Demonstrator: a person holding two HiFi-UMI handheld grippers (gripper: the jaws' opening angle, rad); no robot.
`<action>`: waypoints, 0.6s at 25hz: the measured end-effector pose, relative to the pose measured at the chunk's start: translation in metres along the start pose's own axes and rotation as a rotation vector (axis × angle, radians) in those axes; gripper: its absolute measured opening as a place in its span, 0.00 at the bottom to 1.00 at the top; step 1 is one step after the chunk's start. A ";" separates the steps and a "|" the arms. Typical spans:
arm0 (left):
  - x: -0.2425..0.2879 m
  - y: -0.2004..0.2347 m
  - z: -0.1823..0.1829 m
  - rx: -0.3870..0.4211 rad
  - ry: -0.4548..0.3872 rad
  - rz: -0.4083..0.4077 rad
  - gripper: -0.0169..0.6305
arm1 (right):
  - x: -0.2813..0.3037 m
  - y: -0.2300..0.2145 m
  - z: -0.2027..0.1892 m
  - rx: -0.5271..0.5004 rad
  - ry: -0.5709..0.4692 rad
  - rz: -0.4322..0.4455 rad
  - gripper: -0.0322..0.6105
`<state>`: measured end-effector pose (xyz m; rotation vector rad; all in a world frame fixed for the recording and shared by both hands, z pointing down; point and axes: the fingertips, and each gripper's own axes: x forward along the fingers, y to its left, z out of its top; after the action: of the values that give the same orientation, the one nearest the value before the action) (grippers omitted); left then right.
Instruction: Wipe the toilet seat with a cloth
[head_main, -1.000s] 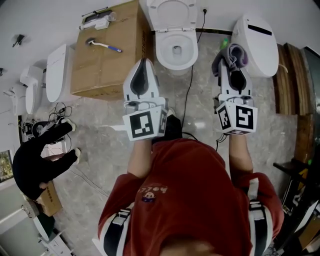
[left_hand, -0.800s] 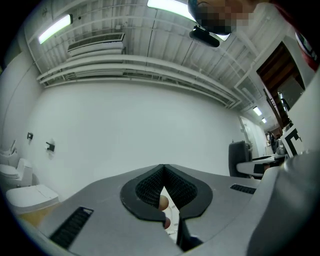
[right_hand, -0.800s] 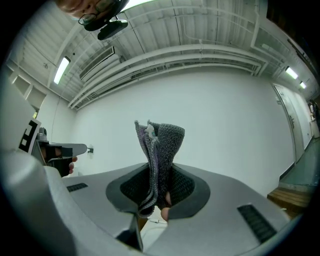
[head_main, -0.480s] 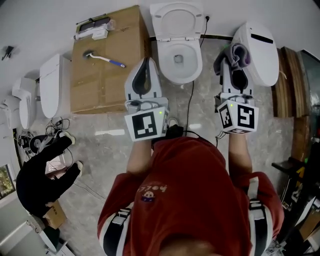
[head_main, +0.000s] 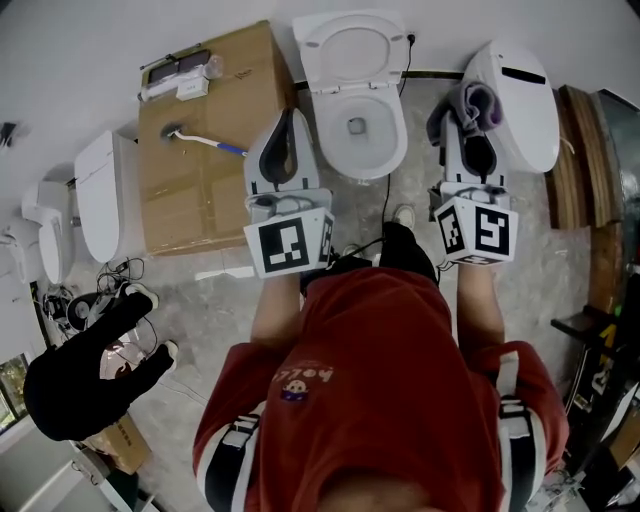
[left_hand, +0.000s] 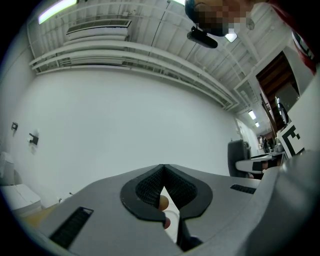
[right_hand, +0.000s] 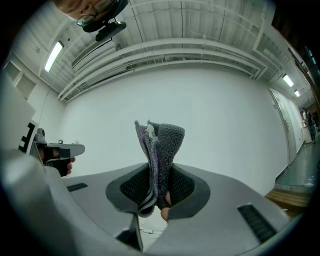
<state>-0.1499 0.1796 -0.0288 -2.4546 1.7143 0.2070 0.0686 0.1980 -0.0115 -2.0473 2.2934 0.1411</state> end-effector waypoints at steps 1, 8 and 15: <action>0.006 0.001 -0.002 -0.001 0.001 -0.002 0.05 | 0.006 -0.002 -0.002 0.001 0.000 -0.002 0.17; 0.058 -0.004 -0.019 -0.039 0.002 0.007 0.05 | 0.049 -0.028 -0.017 0.024 -0.006 0.008 0.17; 0.137 -0.018 -0.031 -0.006 0.013 0.032 0.05 | 0.120 -0.078 -0.030 0.028 0.005 0.033 0.17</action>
<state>-0.0848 0.0536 -0.0240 -2.4393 1.7622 0.1997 0.1333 0.0678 0.0031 -2.0003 2.3188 0.1048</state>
